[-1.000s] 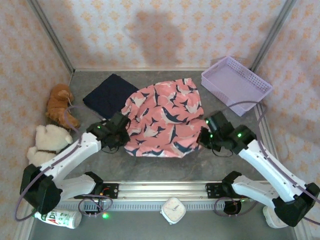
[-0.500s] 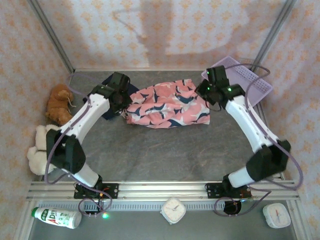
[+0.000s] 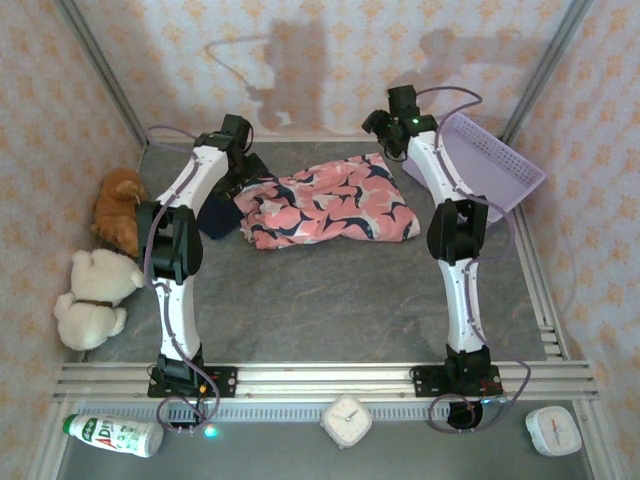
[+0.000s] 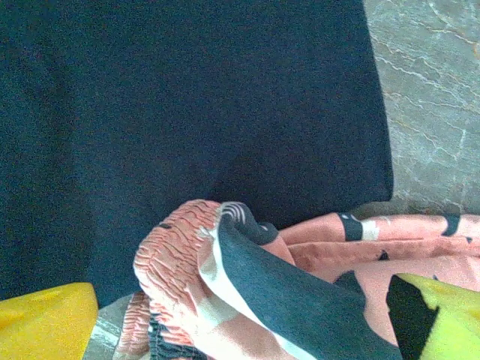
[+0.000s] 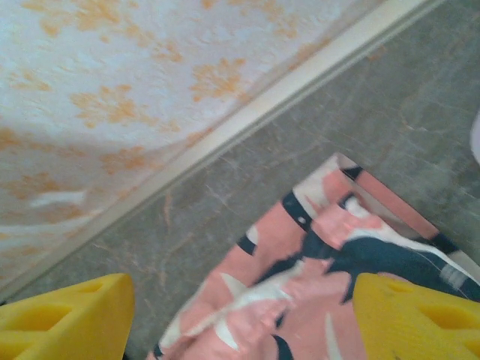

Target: Fold and stack the mixed laundry pile

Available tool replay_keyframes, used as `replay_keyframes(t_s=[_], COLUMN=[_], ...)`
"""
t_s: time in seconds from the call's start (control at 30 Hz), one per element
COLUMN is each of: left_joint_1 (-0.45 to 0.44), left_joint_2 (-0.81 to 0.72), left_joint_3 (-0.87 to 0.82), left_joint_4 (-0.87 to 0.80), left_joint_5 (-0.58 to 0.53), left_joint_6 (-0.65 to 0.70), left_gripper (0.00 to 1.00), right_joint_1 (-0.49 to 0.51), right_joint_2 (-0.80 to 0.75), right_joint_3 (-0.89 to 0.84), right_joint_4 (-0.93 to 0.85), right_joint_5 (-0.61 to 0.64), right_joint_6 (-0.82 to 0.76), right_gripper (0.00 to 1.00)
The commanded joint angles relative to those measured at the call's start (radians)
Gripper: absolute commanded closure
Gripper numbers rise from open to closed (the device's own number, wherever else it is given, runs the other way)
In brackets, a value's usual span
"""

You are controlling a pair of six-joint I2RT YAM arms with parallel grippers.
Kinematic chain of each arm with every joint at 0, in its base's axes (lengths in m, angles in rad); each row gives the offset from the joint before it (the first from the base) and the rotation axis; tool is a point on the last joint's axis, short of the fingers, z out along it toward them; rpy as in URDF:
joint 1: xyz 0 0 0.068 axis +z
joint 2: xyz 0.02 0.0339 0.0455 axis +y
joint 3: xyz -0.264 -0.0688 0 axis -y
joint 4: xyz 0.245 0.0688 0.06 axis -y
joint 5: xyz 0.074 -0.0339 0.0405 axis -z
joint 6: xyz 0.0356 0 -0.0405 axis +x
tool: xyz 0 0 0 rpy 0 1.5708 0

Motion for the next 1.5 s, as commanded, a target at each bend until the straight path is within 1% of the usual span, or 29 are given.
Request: replay_keyframes(t_s=[0.0, 0.1, 0.13, 0.2, 0.27, 0.33, 0.37, 0.4, 0.5, 0.6, 0.7, 0.77, 0.8, 0.87, 1.0, 1.07, 1.13, 1.27, 1.33, 1.4, 1.43, 1.47], left_joint_1=[-0.029, -0.071, -0.088, -0.131, -0.179, -0.212, -0.222, -0.226, -0.229, -0.229, -0.229, -0.229, -0.229, -0.231, -0.260, -0.296, -0.339, -0.441, -0.484, -0.499, -0.498, -0.494], left_joint_2=[-0.123, -0.241, -0.276, -0.333, -0.369, -0.366, -0.354, -0.336, -0.257, -0.151, -0.080, -0.042, -0.032, -0.021, -0.064, -0.107, -0.158, -0.290, -0.332, -0.372, -0.397, -0.418], left_joint_3=[-0.014, -0.138, -0.186, -0.280, -0.376, -0.434, -0.449, -0.458, -0.451, -0.397, -0.353, -0.334, -0.332, -0.348, -0.453, -0.537, -0.623, -0.789, -0.805, -0.781, -0.758, -0.721], left_joint_4=[-0.042, 0.006, 0.020, 0.067, 0.136, 0.185, 0.203, 0.219, 0.258, 0.233, 0.180, 0.128, 0.104, 0.063, 0.055, 0.060, 0.072, 0.140, 0.134, 0.095, 0.068, 0.036], left_joint_5=[-0.006, -0.005, -0.007, -0.003, 0.026, 0.030, 0.028, 0.038, 0.051, 0.034, -0.015, -0.057, -0.071, -0.084, -0.055, -0.035, -0.016, 0.077, 0.089, 0.075, 0.053, 0.017], left_joint_6=[0.043, 0.045, 0.043, 0.032, 0.014, 0.000, -0.012, -0.017, -0.018, 0.018, 0.100, 0.180, 0.212, 0.279, 0.319, 0.305, 0.264, 0.103, 0.053, 0.026, 0.020, 0.024], left_gripper=[0.01, 0.06, 0.10, 0.18, 0.34, 0.50, 0.57, 0.60, 0.62, 0.61, 0.55, 0.50, 0.48, 0.43, 0.33, 0.30, 0.28, 0.23, 0.20, 0.16, 0.12, 0.05], right_joint_1=[0.009, 0.024, 0.032, 0.049, 0.071, 0.087, 0.094, 0.098, 0.111, 0.110, 0.097, 0.085, 0.080, 0.071, 0.067, 0.067, 0.067, 0.067, 0.067, 0.067, 0.068, 0.067], right_joint_2=[-0.140, -0.258, -0.300, -0.378, -0.439, -0.463, -0.461, -0.452, -0.397, -0.325, -0.250, -0.219, -0.213, -0.207, -0.255, -0.307, -0.370, -0.518, -0.591, -0.663, -0.695, -0.724], right_joint_3=[-0.064, -0.263, -0.341, -0.494, -0.640, -0.735, -0.773, -0.793, -0.821, -0.813, -0.773, -0.749, -0.744, -0.738, -0.820, -0.907, -0.998, -1.188, -1.258, -1.297, -1.302, -1.293], right_joint_4=[-0.034, -0.031, -0.022, 0.013, 0.060, 0.102, 0.125, 0.139, 0.183, 0.194, 0.149, 0.103, 0.082, 0.022, -0.026, -0.038, -0.056, -0.083, -0.105, -0.117, -0.122, -0.128], right_joint_5=[-0.044, -0.065, -0.076, -0.101, -0.110, -0.121, -0.128, -0.141, -0.145, -0.078, -0.027, 0.015, 0.034, 0.078, 0.132, 0.153, 0.176, 0.175, 0.166, 0.158, 0.148, 0.140], right_joint_6=[-0.048, -0.091, -0.103, -0.115, -0.110, -0.094, -0.081, -0.072, -0.051, -0.040, -0.059, -0.098, -0.119, -0.158, -0.209, -0.225, -0.231, -0.217, -0.201, -0.192, -0.194, -0.196], right_gripper=[0.25, 0.29, 0.31, 0.35, 0.40, 0.47, 0.50, 0.53, 0.54, 0.54, 0.54, 0.54, 0.54, 0.53, 0.53, 0.53, 0.53, 0.53, 0.53, 0.52, 0.50, 0.46])
